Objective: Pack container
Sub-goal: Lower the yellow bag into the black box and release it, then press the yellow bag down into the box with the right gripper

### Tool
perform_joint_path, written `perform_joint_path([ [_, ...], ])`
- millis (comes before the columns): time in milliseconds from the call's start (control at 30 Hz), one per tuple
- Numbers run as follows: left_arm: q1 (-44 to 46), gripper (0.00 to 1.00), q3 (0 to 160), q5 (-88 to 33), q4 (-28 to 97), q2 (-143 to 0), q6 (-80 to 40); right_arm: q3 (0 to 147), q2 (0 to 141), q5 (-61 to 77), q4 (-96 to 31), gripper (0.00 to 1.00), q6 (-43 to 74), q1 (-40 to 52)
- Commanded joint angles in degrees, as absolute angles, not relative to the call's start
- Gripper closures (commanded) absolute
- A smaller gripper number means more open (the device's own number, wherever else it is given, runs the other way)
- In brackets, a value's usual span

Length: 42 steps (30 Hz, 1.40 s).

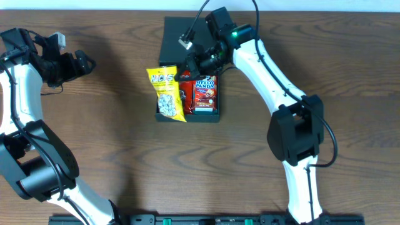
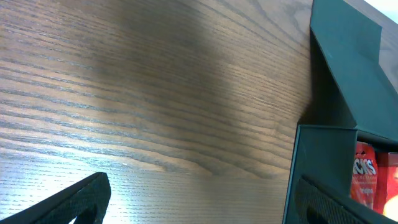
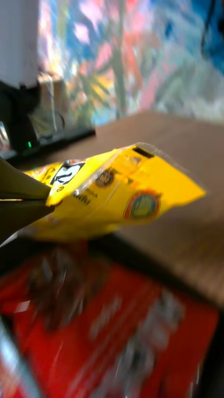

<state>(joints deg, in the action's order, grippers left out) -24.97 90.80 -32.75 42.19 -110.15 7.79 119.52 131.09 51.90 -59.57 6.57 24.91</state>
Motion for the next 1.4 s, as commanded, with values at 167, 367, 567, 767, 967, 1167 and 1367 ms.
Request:
perform_joint_path([
  [167,-25.21,0.05,92.47,-32.40,42.41,-108.84,8.99,119.46,131.37,34.28,-62.02,0.54,6.11,24.34],
  [367,-25.21,0.05,92.47,-32.42,42.46,-108.84,8.99,121.45,131.15,32.67,-60.27,0.12,1.61,23.81],
  [567,-25.21,0.05,92.47,-32.40,42.81,-108.84,8.99,127.22,128.60,31.70,-60.99,0.99,-2.66,23.03],
  [767,-25.21,0.05,92.47,-32.42,42.83,-108.84,8.93,126.98,127.76,29.58,-67.00,0.99,-11.60,26.72],
  [967,-25.21,0.05,92.47,-32.42,42.81,-108.84,8.78,123.63,128.70,20.56,-68.10,0.99,-12.53,31.83],
  [1167,-25.52,0.05,92.47,-32.45,41.93,-108.84,8.82,123.20,130.26,17.50,-66.98,0.99,-11.90,34.63],
  [1367,-27.09,0.05,92.47,-32.84,43.29,-108.84,9.04,123.17,133.60,17.21,-65.32,0.99,-10.72,36.40],
])
